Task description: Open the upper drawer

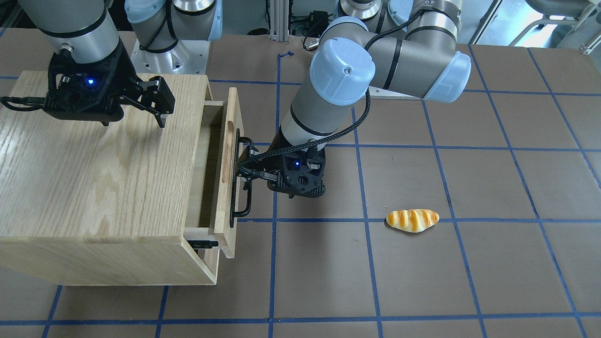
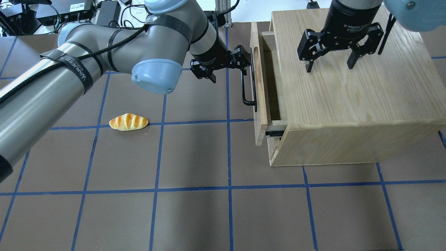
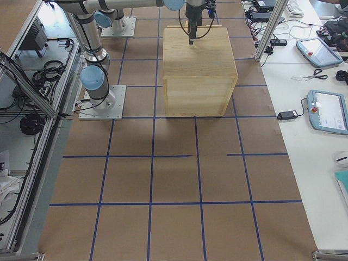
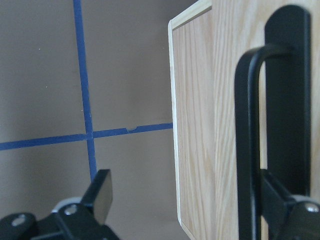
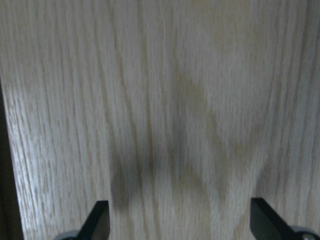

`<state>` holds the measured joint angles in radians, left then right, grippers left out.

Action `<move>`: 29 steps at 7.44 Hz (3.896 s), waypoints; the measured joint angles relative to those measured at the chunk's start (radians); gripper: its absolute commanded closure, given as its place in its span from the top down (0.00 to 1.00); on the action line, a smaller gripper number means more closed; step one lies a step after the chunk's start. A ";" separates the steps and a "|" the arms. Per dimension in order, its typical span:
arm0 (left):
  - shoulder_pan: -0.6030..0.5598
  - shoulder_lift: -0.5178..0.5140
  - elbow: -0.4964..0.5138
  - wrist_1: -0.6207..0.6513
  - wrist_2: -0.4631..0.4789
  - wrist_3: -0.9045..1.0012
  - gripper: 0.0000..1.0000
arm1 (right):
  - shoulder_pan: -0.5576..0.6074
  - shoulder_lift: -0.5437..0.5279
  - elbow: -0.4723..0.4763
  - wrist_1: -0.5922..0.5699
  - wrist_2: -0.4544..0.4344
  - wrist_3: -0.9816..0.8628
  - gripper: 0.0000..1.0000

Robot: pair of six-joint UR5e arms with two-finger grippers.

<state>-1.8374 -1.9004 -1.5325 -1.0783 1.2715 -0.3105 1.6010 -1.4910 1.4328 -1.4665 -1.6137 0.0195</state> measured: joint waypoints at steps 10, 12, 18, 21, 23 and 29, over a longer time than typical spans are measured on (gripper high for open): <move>0.123 0.076 -0.059 -0.117 0.043 0.143 1.00 | 0.000 0.000 0.000 0.000 0.000 -0.001 1.00; 0.159 0.094 -0.060 -0.145 0.044 0.158 1.00 | -0.001 0.000 0.000 0.000 0.000 0.000 1.00; 0.241 0.120 -0.058 -0.213 0.045 0.209 1.00 | 0.000 0.000 0.000 0.000 0.000 -0.001 1.00; 0.256 0.202 0.007 -0.386 0.133 0.242 1.00 | 0.000 0.000 0.000 0.000 0.000 0.000 1.00; 0.262 0.278 0.045 -0.521 0.277 0.320 1.00 | 0.000 0.000 0.000 0.000 0.000 0.000 1.00; 0.263 0.376 0.066 -0.579 0.302 0.358 1.00 | 0.000 0.000 0.000 0.000 0.000 0.000 1.00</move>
<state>-1.5745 -1.5246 -1.4663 -1.6572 1.5739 0.0475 1.6014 -1.4910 1.4328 -1.4665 -1.6138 0.0191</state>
